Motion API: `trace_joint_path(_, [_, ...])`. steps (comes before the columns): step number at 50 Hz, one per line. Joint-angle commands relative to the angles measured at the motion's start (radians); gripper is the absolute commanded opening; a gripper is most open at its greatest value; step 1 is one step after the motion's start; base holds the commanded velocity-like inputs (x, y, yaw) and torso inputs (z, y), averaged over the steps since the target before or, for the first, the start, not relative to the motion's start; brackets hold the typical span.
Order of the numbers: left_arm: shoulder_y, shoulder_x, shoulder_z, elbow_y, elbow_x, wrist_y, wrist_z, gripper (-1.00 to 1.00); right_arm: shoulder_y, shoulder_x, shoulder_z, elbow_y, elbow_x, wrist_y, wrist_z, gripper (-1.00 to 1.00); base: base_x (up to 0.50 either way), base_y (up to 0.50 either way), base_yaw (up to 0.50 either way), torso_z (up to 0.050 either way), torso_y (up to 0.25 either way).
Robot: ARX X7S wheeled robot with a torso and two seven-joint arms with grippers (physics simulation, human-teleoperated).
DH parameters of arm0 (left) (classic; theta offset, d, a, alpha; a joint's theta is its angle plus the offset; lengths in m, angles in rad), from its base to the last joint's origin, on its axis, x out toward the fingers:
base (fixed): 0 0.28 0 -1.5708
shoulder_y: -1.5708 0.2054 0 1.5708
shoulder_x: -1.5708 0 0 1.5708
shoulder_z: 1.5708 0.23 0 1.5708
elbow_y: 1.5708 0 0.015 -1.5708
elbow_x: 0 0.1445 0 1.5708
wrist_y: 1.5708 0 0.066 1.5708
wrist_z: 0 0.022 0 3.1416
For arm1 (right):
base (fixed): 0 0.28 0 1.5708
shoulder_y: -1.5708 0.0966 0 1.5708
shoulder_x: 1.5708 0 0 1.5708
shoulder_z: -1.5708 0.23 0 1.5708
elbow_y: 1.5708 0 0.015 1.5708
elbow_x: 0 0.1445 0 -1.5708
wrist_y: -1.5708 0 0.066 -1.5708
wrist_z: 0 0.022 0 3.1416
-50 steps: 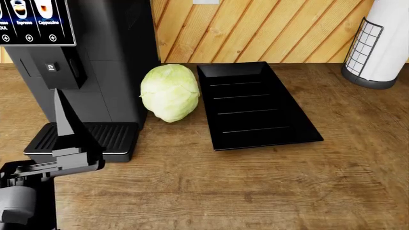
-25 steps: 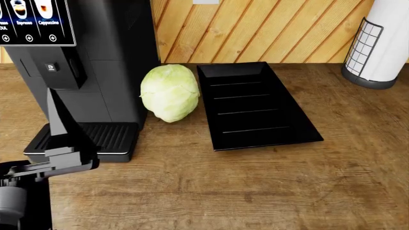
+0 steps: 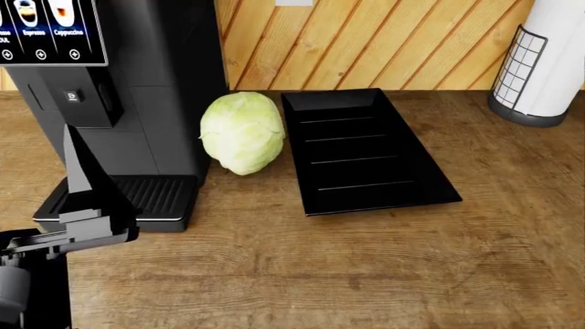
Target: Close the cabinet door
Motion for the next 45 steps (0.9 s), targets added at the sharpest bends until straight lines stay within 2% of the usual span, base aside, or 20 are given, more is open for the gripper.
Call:
trace_joint_path(1, [0.001, -0.004, 0.002, 0.003, -0.005, 0.002, -0.002, 1.0, 0.042, -0.115, 0.112, 0.129, 0.018, -0.064, -0.138, 1.0, 0.0, 0.0, 0.01, 0.01, 0.0])
trace_joint_path(45, [0.008, -0.015, -0.01, -0.01, -0.02, 0.024, -0.016, 1.0, 0.031, -0.223, 0.041, 0.406, -0.078, -0.145, -0.288, 1.0, 0.0, 0.0, 0.0, 0.002, 0.0])
